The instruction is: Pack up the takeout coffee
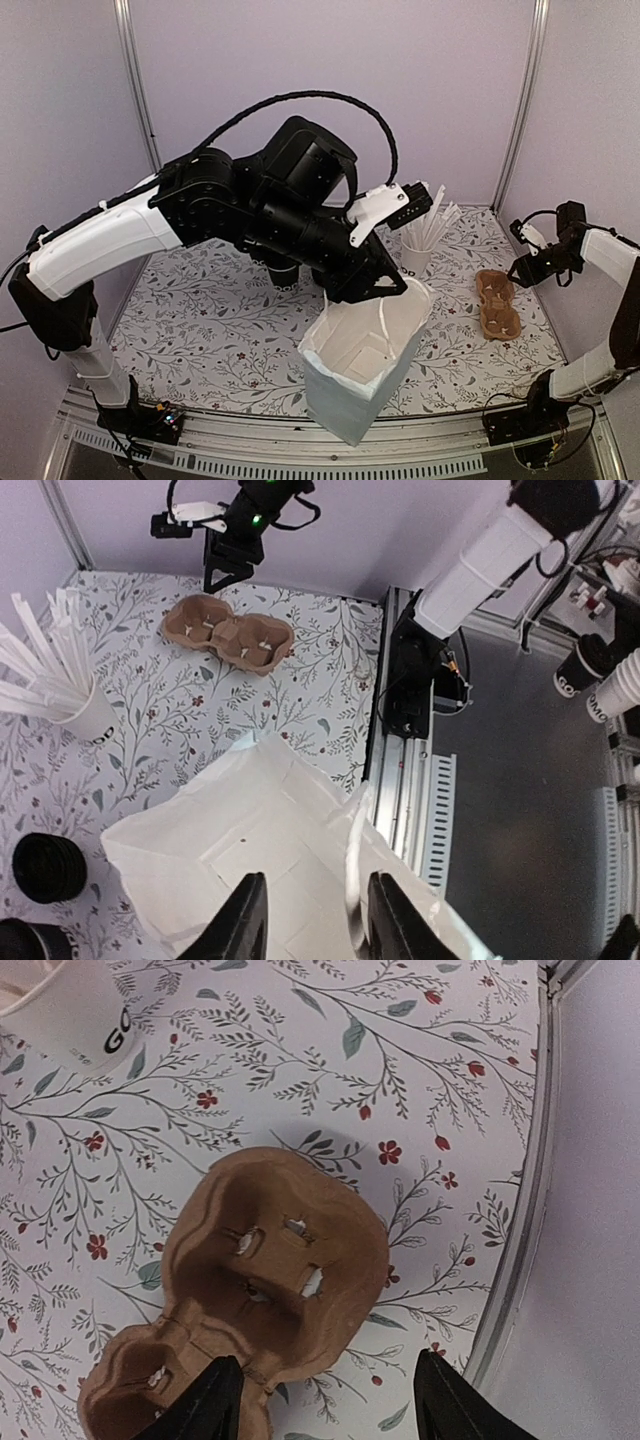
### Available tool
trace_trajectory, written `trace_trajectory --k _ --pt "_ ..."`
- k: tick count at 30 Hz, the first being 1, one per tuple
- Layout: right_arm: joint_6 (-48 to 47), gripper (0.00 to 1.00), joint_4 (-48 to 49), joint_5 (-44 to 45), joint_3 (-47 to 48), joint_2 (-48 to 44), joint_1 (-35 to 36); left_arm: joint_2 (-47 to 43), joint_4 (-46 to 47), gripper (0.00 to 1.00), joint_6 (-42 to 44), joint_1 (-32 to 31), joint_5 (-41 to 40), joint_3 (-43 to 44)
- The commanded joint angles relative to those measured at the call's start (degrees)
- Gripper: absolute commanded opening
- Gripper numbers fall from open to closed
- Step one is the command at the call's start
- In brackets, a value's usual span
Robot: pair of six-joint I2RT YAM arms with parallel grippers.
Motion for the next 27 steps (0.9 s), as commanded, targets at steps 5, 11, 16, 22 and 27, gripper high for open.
trace_trajectory --k 5,11,16,22,27 --pt "5.5 0.62 3.2 4.4 2.4 7.4 -1.5 -12.8 5.6 0.62 1.8 -3.0 -4.0 -6.2" --pt "6.3 0.65 4.2 7.5 2.2 8.5 -1.5 -28.2 7.4 0.7 -5.5 -3.0 -9.1 -19.2" --pt "8.4 0.68 3.7 5.6 4.1 11.3 -1.5 -33.5 7.0 0.75 -13.3 -3.0 -14.1 -28.7" --pt "11.2 0.66 2.3 1.6 8.3 17.7 -1.5 -32.2 6.9 0.75 -19.1 -3.0 -13.9 -32.4" --pt "11.3 0.55 1.0 -1.3 10.2 21.6 -0.5 -29.3 10.4 0.76 -19.8 -3.0 -12.0 -34.9"
